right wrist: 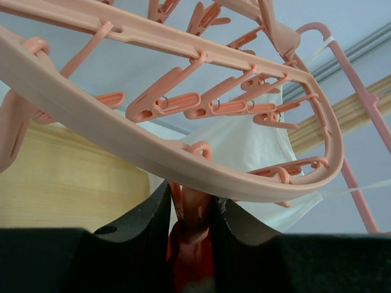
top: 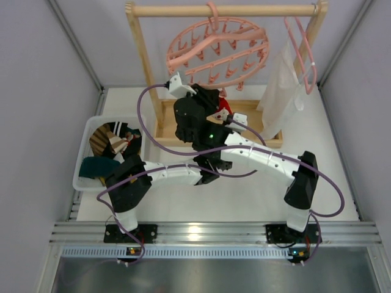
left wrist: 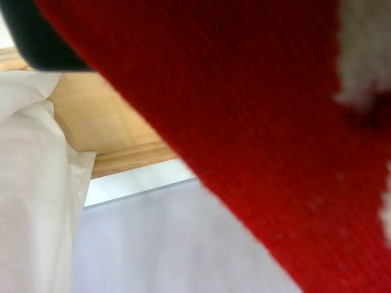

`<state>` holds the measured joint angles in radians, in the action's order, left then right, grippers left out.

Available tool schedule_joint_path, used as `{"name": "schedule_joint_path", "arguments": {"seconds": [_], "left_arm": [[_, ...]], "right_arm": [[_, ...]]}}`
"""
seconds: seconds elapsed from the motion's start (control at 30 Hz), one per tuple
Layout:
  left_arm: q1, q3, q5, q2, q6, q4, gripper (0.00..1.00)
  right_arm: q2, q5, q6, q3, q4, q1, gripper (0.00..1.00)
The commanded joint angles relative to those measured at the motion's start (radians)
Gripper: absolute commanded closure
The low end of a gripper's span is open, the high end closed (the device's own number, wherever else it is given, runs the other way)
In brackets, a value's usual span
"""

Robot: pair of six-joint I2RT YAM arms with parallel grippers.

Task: Remove the socks clipped to the hanger

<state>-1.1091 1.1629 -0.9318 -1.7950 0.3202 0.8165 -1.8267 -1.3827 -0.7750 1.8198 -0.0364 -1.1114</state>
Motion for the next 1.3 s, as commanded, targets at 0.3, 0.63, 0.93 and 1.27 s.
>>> {"name": "schedule_joint_path", "arguments": {"seconds": [0.3, 0.63, 0.93, 1.27], "left_arm": [[-0.006, -0.103, 0.067, 0.022, -0.121, 0.055, 1.00], [-0.006, -0.143, 0.100, 0.025, -0.170, 0.039, 1.00], [-0.006, -0.175, 0.113, 0.034, -0.225, 0.038, 1.00], [-0.008, -0.249, 0.056, 0.134, -0.276, 0.006, 1.00]], "right_arm": [[0.043, 0.143, 0.367, 0.153, 0.329, 0.018, 0.97], [0.027, 0.232, 0.491, 0.220, 0.495, 0.038, 0.96], [0.033, 0.275, 0.551, 0.246, 0.536, 0.050, 0.90], [0.041, 0.313, 0.585, 0.234, 0.559, 0.055, 0.73]]}}
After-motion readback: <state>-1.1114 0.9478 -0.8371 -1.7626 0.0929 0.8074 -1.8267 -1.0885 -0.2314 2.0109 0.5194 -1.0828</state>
